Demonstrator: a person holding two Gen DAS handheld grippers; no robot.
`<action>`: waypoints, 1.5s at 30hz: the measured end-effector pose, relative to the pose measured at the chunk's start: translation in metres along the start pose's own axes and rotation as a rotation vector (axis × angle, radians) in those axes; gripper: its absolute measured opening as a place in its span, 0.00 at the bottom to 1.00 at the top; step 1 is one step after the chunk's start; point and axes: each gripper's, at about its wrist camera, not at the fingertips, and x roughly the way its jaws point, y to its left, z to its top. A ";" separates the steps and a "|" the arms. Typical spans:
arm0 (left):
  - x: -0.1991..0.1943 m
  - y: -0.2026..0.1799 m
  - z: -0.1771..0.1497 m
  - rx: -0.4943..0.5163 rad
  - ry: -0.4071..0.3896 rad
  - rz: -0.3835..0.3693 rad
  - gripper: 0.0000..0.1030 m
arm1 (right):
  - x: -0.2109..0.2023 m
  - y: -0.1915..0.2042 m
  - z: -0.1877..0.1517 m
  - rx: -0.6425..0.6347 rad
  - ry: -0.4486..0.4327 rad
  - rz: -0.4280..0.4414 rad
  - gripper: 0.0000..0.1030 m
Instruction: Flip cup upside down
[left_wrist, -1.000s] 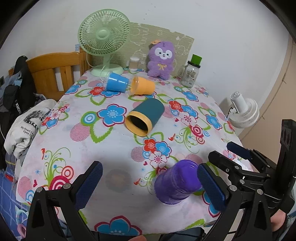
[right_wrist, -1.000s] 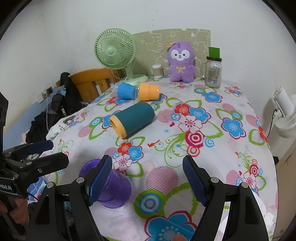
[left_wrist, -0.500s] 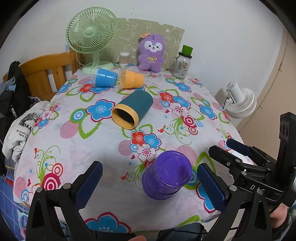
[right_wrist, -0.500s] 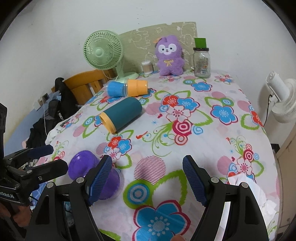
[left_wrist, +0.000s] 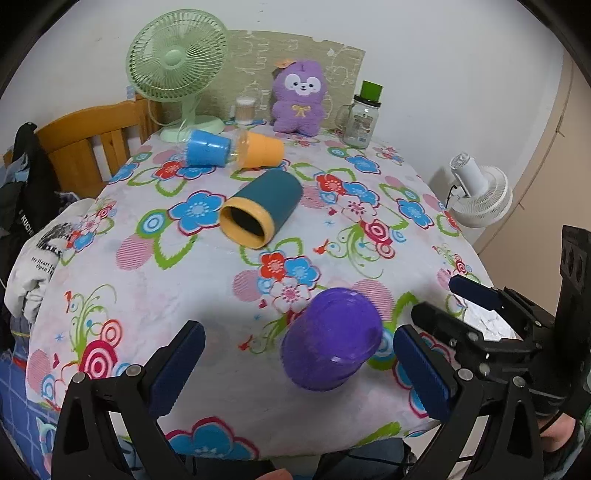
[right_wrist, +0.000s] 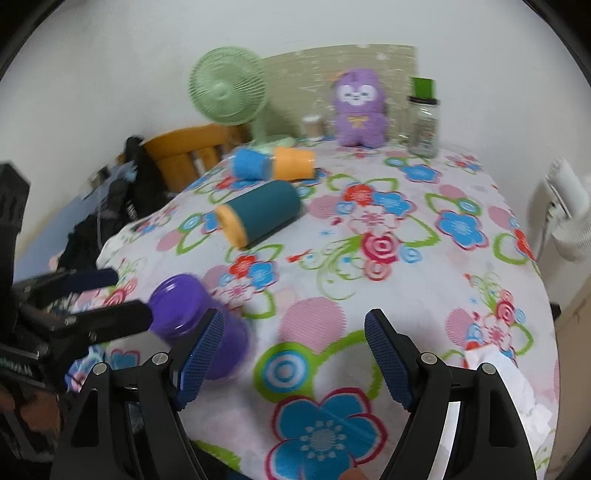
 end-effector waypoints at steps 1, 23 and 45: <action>-0.004 0.007 -0.003 -0.008 -0.002 -0.001 1.00 | 0.001 0.008 0.000 -0.034 0.003 0.010 0.78; -0.027 0.076 -0.016 -0.162 -0.025 0.036 1.00 | 0.079 -0.061 0.071 0.346 0.154 0.303 0.56; -0.007 0.044 -0.018 -0.072 0.027 -0.001 1.00 | 0.041 0.027 0.048 -0.040 0.138 0.197 0.75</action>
